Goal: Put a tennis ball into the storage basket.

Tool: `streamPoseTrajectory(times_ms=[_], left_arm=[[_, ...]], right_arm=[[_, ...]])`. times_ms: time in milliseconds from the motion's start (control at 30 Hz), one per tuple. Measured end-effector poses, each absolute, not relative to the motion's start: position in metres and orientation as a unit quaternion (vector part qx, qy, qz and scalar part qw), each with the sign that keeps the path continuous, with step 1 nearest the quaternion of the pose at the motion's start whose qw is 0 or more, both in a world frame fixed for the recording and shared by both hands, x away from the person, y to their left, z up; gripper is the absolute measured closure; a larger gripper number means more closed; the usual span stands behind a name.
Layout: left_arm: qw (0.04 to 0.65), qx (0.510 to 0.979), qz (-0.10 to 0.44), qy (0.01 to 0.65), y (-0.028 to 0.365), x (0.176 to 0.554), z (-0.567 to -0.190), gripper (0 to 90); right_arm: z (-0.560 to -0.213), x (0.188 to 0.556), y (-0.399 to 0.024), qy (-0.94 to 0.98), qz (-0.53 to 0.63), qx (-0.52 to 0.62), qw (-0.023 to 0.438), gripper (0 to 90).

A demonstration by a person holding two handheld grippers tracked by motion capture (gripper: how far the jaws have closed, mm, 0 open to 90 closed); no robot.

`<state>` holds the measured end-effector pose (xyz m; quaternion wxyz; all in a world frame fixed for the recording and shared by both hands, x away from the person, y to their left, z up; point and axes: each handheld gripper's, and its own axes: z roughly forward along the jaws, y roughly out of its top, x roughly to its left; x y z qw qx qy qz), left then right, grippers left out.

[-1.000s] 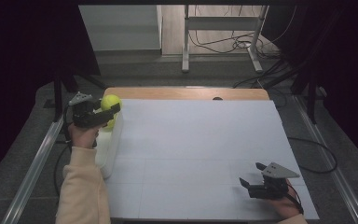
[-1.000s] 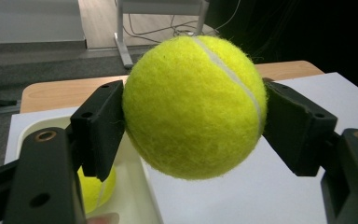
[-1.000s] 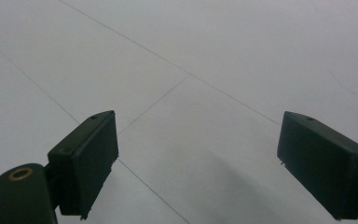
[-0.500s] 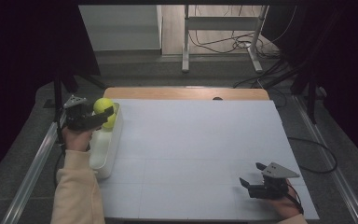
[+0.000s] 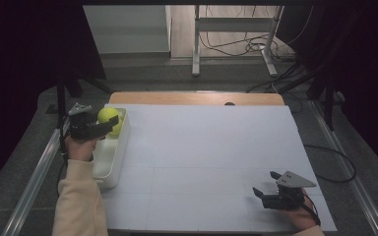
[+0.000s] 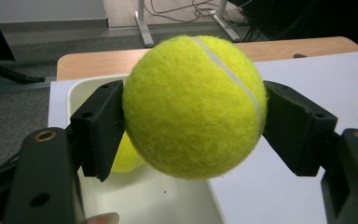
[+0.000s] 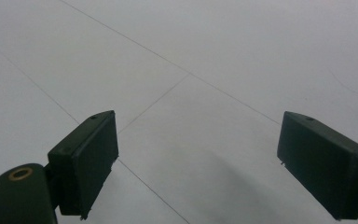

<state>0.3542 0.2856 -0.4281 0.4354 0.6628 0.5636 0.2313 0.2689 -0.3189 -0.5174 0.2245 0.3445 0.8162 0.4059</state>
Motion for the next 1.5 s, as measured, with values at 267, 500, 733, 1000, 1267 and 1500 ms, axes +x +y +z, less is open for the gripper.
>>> streamPoseTrajectory(times_ms=[267, 500, 733, 1000, 1267, 1500], left_arm=[[0.418, 0.673, 0.225, 0.567, 0.284, 0.359, -0.434, 26.1], [0.401, 0.678, 0.226, 0.573, 0.284, 0.361, -0.437, 26.0], [0.386, 0.682, 0.221, 0.581, 0.287, 0.363, -0.441, 26.1], [0.367, 0.69, 0.216, 0.585, 0.289, 0.364, -0.445, 26.1], [0.356, 0.695, 0.212, 0.587, 0.29, 0.365, -0.447, 26.0], [0.352, 0.695, 0.212, 0.59, 0.292, 0.365, -0.448, 26.0]], right_arm=[[-0.517, 0.269, -0.319, 0.816, 0.406, 0.344, 0.224, 12.7], [-0.517, 0.269, -0.319, 0.817, 0.406, 0.344, 0.224, 12.7], [-0.518, 0.269, -0.319, 0.816, 0.407, 0.344, 0.223, 12.7], [-0.517, 0.269, -0.319, 0.816, 0.404, 0.346, 0.226, 12.7], [-0.517, 0.269, -0.319, 0.816, 0.405, 0.345, 0.226, 12.7], [-0.517, 0.269, -0.319, 0.816, 0.405, 0.345, 0.225, 12.7]])
